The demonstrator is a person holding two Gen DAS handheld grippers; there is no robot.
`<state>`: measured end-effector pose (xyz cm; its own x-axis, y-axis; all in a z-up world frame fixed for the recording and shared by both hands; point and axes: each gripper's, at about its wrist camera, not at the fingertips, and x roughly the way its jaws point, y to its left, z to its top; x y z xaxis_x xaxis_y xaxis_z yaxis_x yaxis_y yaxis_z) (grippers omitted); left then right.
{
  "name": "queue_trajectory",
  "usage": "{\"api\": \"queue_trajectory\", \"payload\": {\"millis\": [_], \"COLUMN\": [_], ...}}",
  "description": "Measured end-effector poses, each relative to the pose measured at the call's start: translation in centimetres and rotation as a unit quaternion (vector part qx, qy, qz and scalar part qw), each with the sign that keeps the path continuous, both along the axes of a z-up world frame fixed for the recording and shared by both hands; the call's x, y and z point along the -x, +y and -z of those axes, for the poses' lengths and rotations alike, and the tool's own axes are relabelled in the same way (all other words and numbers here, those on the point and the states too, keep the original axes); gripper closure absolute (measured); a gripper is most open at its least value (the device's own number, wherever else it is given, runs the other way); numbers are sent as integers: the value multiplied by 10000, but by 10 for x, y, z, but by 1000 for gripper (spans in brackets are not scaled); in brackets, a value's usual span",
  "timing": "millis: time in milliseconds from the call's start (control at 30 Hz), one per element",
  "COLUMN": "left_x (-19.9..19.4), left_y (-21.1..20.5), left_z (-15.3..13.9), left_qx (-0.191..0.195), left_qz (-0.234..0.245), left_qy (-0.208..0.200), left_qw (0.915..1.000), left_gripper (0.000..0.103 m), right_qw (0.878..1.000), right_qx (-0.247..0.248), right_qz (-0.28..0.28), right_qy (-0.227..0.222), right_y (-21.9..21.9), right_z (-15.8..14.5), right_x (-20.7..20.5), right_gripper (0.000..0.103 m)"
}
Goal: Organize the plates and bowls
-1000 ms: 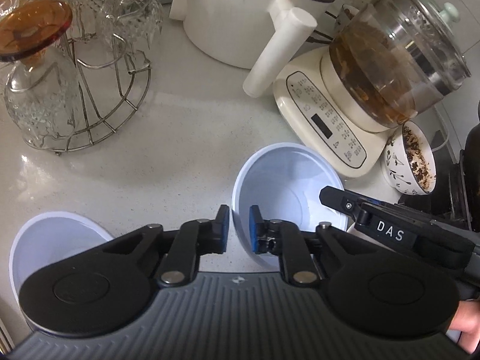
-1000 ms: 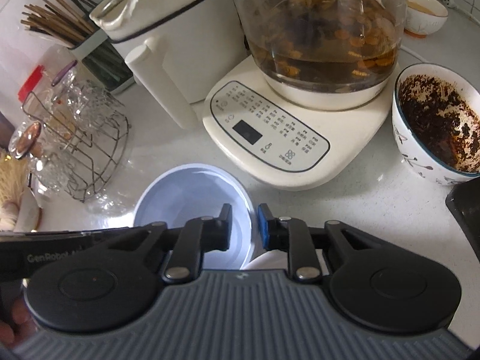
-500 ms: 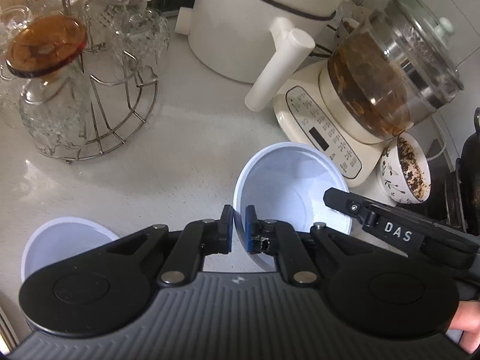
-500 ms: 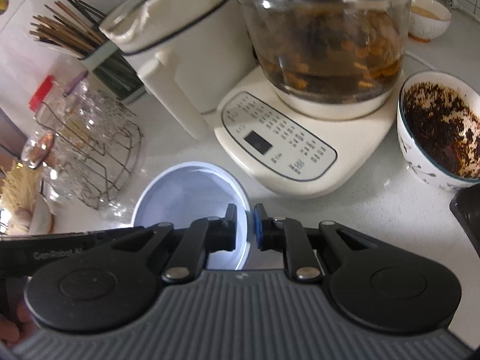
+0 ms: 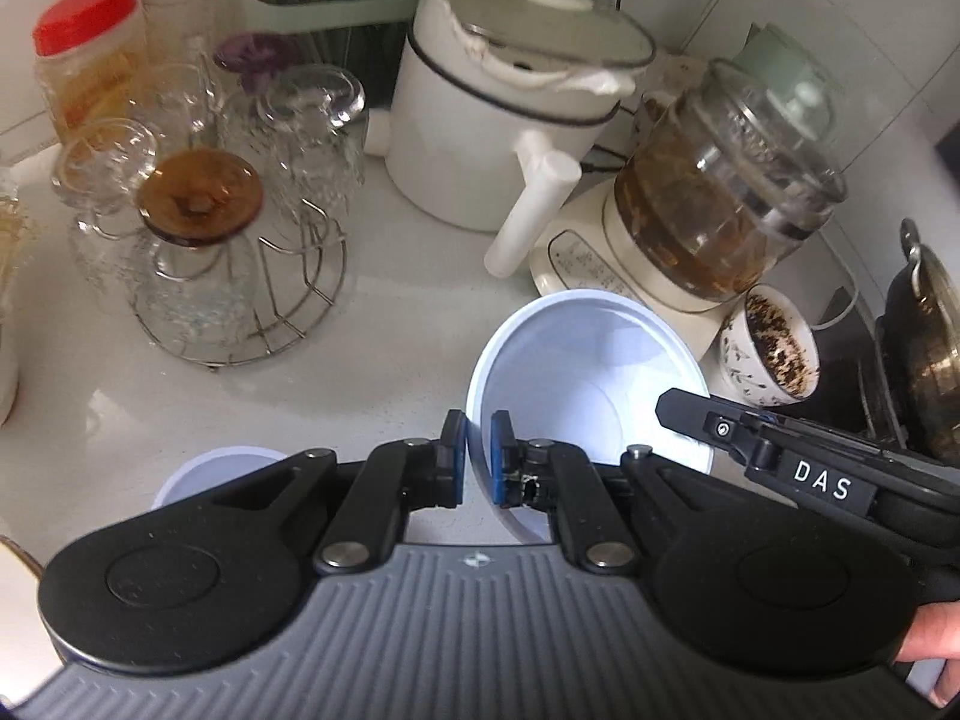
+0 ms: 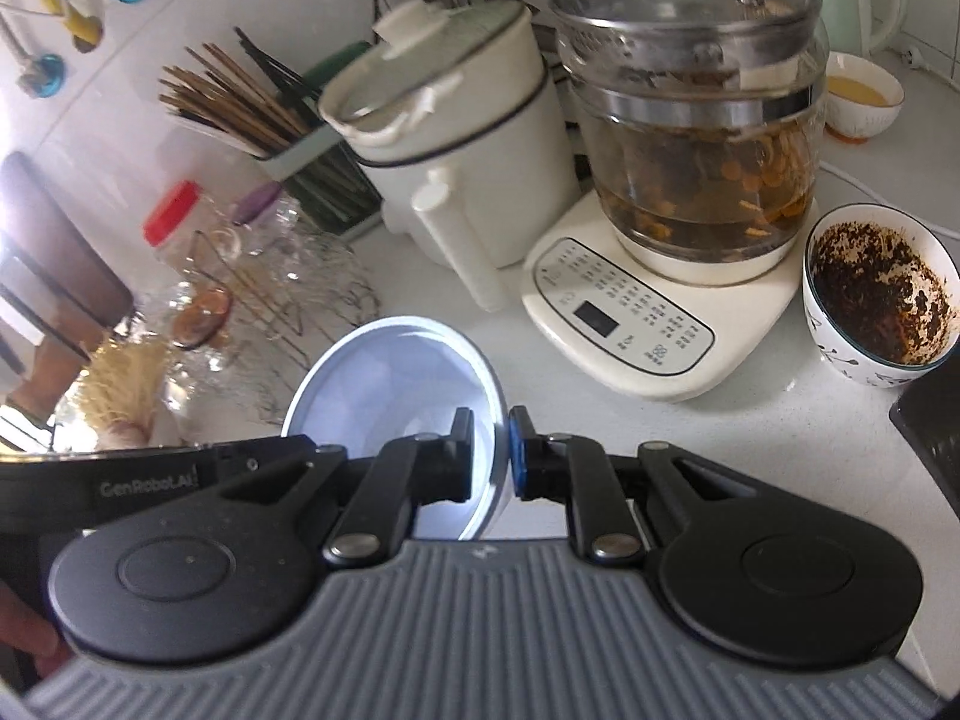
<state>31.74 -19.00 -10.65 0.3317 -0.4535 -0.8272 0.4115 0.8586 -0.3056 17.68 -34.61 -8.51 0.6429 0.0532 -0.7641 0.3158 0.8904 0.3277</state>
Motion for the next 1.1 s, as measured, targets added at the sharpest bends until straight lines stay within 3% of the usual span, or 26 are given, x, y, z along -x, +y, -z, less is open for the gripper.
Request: {"api": "queue_trajectory", "payload": {"millis": [267,567,1100], "left_x": [11,22,41], "left_y": [28,68,149], "left_z": [-26,-54,-41], "left_qx": [154,297,289], "left_qz": [-61,-322,-948], "left_qy": [-314,-654,-637], "left_qw": [9994,9969,9930], "left_gripper": [94,94,94], "right_qw": [9994,9978,9936], "right_qx": [-219,-140,-266], "right_qz": [7,-345,-1072], "right_qy": [-285,-553,-229], "right_y": [15,44,107], "right_z": [-22,-43,-27], "right_x": [5,0,-21], "right_gripper": [88,88,88]}}
